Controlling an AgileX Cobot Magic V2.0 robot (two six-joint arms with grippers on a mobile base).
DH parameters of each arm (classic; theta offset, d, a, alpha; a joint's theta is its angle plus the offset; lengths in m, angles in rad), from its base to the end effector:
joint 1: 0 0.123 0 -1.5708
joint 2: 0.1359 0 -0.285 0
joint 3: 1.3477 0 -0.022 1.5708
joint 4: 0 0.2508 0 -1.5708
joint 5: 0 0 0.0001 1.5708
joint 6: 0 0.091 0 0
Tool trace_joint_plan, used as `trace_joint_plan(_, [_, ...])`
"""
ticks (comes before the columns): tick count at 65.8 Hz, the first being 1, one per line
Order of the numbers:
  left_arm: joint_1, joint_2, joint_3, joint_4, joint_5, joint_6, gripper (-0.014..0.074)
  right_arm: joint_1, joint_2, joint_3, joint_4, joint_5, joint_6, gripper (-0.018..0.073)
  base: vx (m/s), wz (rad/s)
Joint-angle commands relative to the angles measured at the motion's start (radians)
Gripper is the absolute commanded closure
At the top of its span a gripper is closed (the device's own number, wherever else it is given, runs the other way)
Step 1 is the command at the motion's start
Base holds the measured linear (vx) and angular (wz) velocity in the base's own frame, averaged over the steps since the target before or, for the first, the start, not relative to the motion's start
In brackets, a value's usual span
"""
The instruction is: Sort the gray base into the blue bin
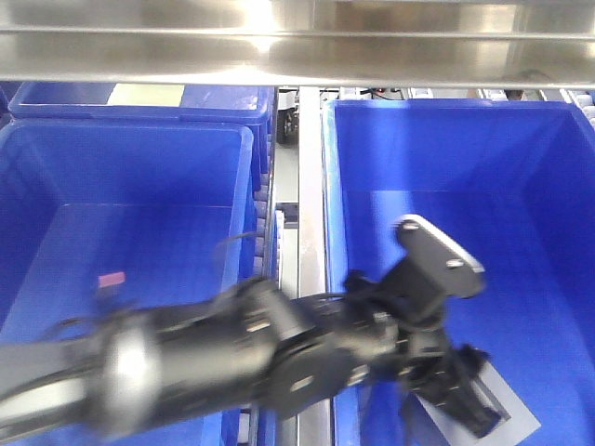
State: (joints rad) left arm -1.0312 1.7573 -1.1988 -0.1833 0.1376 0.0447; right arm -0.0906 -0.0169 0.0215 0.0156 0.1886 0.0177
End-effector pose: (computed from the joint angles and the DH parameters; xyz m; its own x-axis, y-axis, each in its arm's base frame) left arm 0.2027 -0.3430 0.2471 -0.4087 0.4168 -0.8119 0.8201 0.5581 -0.1263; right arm 0.0554 -0.0048 0.1897 -0.1024 0.0425 -0.9938 0.0910 0.9953 0.0331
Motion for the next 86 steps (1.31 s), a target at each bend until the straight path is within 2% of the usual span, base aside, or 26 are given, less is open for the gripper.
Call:
trace_joint_plan(1, [-0.003, -0.125, 0.062, -0.01, -0.132, -0.007, 0.0286, 0.0, -0.002, 0.008, -0.004, -0.041, -0.006, 0.0564, 0.0, 0.0])
trace_joint_plan(18, [-0.001, -0.325, 0.271, -0.009, -0.218, -0.005, 0.0605, 0.0, -0.002, 0.008, -0.004, -0.041, -0.006, 0.0564, 0.0, 0.0])
trace_joint_plan(36, [-0.001, -0.563, 0.489, -0.01, -0.315, -0.007, 0.0604, 0.0, -0.002, 0.008, -0.004, -0.041, -0.006, 0.0564, 0.0, 0.0])
trace_joint_plan(62, [-0.001, -1.001, 0.774, -0.022, -0.309, -0.008, 0.0604, 0.0, -0.002, 0.008, -0.004, -0.041, -0.006, 0.0564, 0.0, 0.0])
trace_joint_plan(86, [-0.001, -1.433, 0.963, -0.037, -0.297, -0.008, 0.0604, 0.0, -0.002, 0.008, -0.004, -0.041, -0.006, 0.0564, 0.0, 0.0])
